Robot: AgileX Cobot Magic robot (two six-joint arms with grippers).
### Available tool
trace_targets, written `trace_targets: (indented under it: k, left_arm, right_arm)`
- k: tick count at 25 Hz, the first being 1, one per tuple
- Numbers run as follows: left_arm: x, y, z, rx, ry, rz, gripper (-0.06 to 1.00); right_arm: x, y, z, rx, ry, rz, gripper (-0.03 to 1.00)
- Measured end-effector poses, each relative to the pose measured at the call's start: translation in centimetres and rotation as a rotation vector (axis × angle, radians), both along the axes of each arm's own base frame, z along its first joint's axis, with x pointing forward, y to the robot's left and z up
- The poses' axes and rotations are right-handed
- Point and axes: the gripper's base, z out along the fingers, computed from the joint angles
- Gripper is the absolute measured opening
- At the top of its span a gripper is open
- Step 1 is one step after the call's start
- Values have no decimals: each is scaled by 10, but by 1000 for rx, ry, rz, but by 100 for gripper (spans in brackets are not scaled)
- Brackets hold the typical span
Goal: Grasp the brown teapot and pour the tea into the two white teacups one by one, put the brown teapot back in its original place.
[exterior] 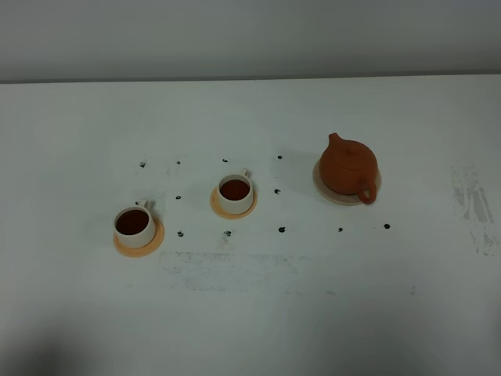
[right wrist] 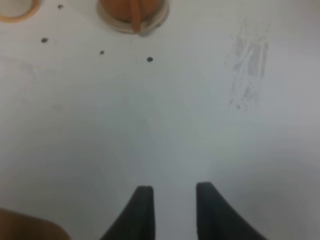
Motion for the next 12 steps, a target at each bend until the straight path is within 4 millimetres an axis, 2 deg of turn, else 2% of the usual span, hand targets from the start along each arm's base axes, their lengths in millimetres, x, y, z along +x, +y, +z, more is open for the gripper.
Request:
trace_targets:
  k: [12]
  left_arm:
    - [0,0,0,0,0,0,31]
  right_arm:
    - [-20,-1,2,11,-136,-73,21]
